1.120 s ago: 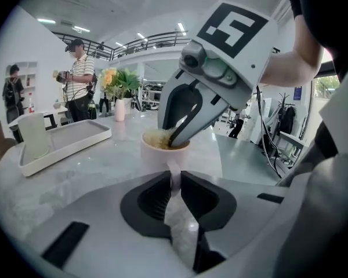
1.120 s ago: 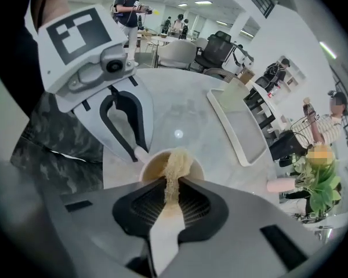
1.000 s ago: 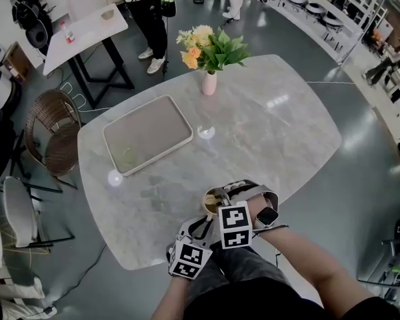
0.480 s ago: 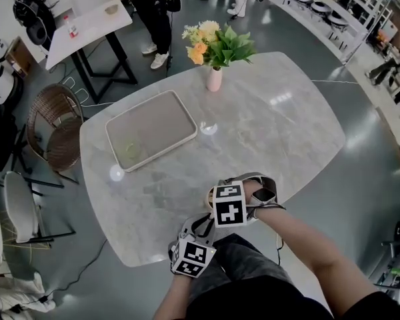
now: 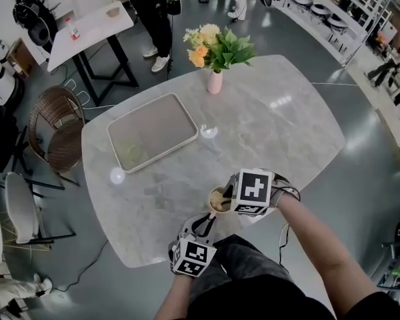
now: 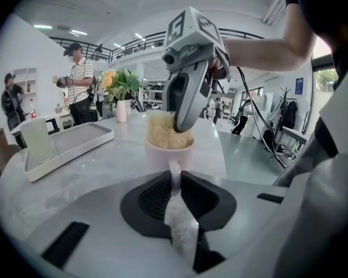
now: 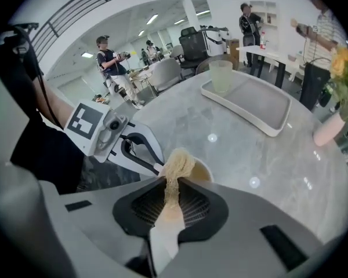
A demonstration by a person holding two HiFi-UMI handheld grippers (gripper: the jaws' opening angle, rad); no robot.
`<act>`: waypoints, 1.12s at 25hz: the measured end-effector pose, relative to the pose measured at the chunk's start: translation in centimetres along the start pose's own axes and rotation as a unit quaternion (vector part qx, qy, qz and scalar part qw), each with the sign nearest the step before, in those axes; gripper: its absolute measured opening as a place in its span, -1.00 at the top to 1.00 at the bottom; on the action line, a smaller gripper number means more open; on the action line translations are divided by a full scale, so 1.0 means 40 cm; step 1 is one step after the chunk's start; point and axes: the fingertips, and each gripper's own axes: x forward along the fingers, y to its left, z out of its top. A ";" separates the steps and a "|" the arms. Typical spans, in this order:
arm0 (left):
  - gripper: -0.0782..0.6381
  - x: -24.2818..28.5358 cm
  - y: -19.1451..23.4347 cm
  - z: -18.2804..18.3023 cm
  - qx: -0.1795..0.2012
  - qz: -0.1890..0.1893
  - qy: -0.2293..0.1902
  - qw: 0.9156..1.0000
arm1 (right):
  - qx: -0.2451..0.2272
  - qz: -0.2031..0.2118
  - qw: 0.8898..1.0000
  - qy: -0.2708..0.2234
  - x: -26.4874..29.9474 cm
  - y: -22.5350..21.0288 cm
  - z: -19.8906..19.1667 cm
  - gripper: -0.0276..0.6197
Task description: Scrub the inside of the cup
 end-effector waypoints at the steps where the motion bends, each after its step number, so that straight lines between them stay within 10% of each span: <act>1: 0.61 -0.001 0.000 0.000 -0.001 0.001 0.000 1.000 | -0.022 -0.007 1.000 -0.001 -0.001 0.005 0.002 0.73; 10: 0.61 0.002 0.003 0.002 0.004 0.021 0.008 1.000 | -0.188 -0.055 0.979 0.055 0.010 0.017 -0.012 0.73; 17: 0.62 0.004 -0.005 0.007 0.005 0.016 0.012 1.000 | -0.320 -0.184 0.916 0.159 -0.020 -0.032 0.002 0.73; 23: 0.62 0.002 0.002 0.004 0.002 0.023 0.013 1.000 | -0.273 -0.132 0.944 0.130 -0.036 0.011 -0.013 0.73; 28: 0.62 0.000 -0.006 0.001 0.004 0.021 0.016 1.000 | -0.279 -0.198 0.927 0.154 -0.040 -0.046 0.003 0.73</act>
